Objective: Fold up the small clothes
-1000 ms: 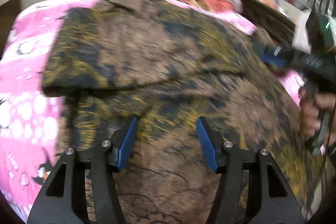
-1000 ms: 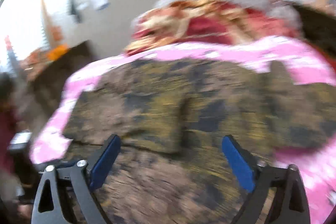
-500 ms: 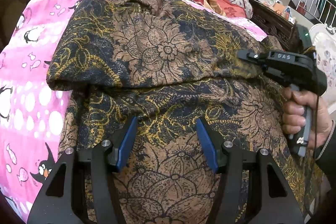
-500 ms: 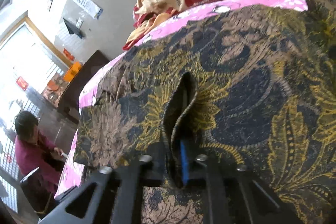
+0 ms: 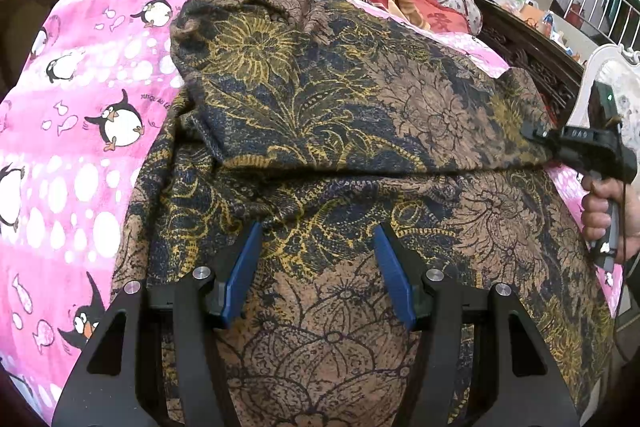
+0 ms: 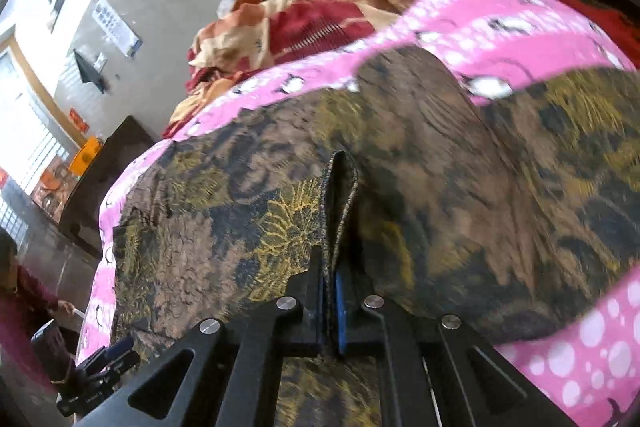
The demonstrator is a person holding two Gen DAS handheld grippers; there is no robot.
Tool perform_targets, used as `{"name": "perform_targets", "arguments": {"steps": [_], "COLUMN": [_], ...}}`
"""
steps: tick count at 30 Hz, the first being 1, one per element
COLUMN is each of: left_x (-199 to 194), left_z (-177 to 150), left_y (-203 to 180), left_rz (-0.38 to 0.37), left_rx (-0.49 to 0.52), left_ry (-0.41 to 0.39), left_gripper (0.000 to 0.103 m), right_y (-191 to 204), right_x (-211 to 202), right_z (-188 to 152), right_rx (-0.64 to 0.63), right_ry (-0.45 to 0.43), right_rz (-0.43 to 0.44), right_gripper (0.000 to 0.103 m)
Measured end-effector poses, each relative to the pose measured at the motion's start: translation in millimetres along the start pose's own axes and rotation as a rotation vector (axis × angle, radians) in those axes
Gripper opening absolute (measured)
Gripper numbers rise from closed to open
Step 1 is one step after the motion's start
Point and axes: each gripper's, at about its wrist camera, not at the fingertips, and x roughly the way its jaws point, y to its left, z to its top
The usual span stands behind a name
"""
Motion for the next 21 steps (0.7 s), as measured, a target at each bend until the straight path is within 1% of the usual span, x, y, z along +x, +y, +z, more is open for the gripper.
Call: {"name": "perform_targets", "arguments": {"steps": [4, 6, 7, 9, 10, 11, 12, 13, 14, 15, 16, 17, 18, 19, 20, 21], "left_x": [-2, -7, -14, -31, -40, -44, -45, -41, -31, -14, 3, 21, 39, 54, 52, 53], "left_z": [0, 4, 6, 16, 25, 32, 43, 55, 66, 78, 82, 83, 80, 74, 71, 70], "left_y": [1, 3, 4, 2, -1, -4, -5, -5, -3, 3, 9, 16, 24, 27, 20, 13], "left_rz": [0.003, 0.014, 0.023, 0.040, 0.054, 0.060, 0.054, 0.048, 0.051, 0.048, 0.041, 0.050, 0.084, 0.107, 0.138, 0.165], "left_rx": [-0.003, -0.020, -0.027, -0.009, 0.015, 0.025, 0.027, 0.018, -0.005, -0.051, -0.087, -0.120, -0.144, -0.127, -0.050, -0.008], "left_ry": [-0.004, -0.005, -0.018, -0.098, -0.161, -0.198, -0.225, -0.236, -0.222, -0.170, -0.119, -0.062, 0.003, 0.046, -0.005, 0.007], "left_gripper": [0.058, 0.058, 0.058, 0.058, 0.062, 0.066, 0.075, 0.076, 0.076, 0.076, 0.076, 0.076, 0.074, 0.071, 0.071, 0.071], "right_y": [-7, -7, -3, 9, 17, 25, 30, 36, 40, 42, 42, 40, 35, 24, 15, 10], "right_x": [10, 8, 4, -11, -20, -33, -42, -49, -51, -47, -40, -28, -14, 5, 15, 12], "right_z": [-7, -6, -5, -2, -1, -2, -3, -4, -6, -7, -10, -13, -17, -22, -26, -26], "right_rx": [0.030, 0.040, 0.028, -0.036, -0.077, -0.128, -0.158, -0.175, -0.184, -0.184, -0.182, -0.178, -0.172, -0.144, -0.116, -0.086], "right_ry": [0.022, 0.029, 0.032, 0.007, -0.017, -0.053, -0.083, -0.109, -0.116, -0.105, -0.083, -0.054, -0.019, 0.050, 0.093, 0.065], "right_rz": [-0.055, -0.068, -0.085, -0.107, -0.114, -0.128, -0.136, -0.122, -0.067, -0.026, -0.002, -0.023, -0.054, -0.092, -0.092, -0.063], "right_gripper": [0.004, 0.006, 0.007, 0.007, 0.010, 0.013, 0.019, 0.021, 0.021, 0.021, 0.021, 0.021, 0.021, 0.021, 0.021, 0.021]}}
